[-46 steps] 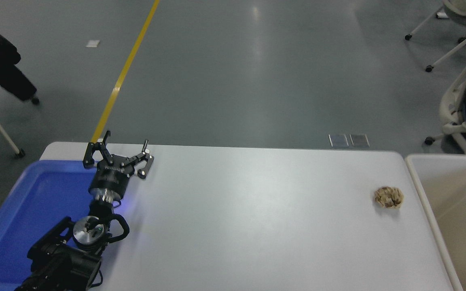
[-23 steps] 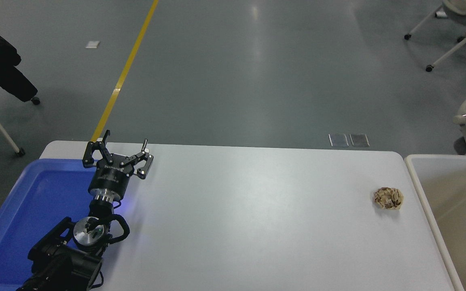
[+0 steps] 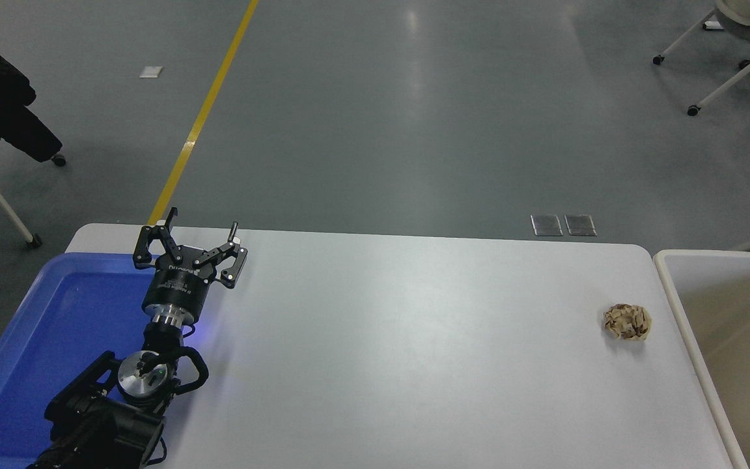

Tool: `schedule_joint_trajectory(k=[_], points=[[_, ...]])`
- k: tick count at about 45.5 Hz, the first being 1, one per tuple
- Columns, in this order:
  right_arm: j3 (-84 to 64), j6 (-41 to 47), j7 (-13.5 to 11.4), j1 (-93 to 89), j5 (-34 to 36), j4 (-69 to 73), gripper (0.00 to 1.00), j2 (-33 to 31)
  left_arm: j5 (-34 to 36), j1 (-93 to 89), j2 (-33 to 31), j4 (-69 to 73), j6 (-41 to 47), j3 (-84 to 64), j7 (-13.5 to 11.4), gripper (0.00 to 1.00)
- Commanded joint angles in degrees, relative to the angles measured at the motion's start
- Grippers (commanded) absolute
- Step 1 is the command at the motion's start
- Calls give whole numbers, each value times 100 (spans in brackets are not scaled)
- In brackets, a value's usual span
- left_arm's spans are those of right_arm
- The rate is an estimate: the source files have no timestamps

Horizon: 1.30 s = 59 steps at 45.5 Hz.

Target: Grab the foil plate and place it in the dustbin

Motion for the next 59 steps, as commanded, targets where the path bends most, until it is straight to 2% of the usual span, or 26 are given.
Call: schedule_joint_trajectory(k=[1,10,11,13,15,16,17,40,52,59], points=[[322,-141,175,-386,23,-264,0,521,0,-1,0,0,1,0,-2,99],[304,-141,280,-412,23,-264,0,557,0,-1,0,0,-7,0,-2,99],[304,-132,280,-412,23,-264,4,557,0,-1,0,0,-7,0,-2,99],[304,-141,289,-412,23,-264,39,557,0,-1,0,0,-7,0,-2,99],[296,-124,298,-403,23,-264,66,557,0,-1,0,0,-7,0,-2,99],[295,-106,307,-403,23,-264,89,557,0,-1,0,0,-7,0,-2,99],[295,-80,307,-403,23,-255,100,557,0,-1,0,0,-7,0,-2,99],[111,96,307,440,-29,-247,100,442,0,7,0,0,-7,0,-2,99],[-390,439,263,1380,-135,298,100,-41,0,-1,0,0,-7,0,-2,99],[-1004,747,254,2004,-478,1096,100,-717,0,-1,0,0,-7,0,-2,99]])
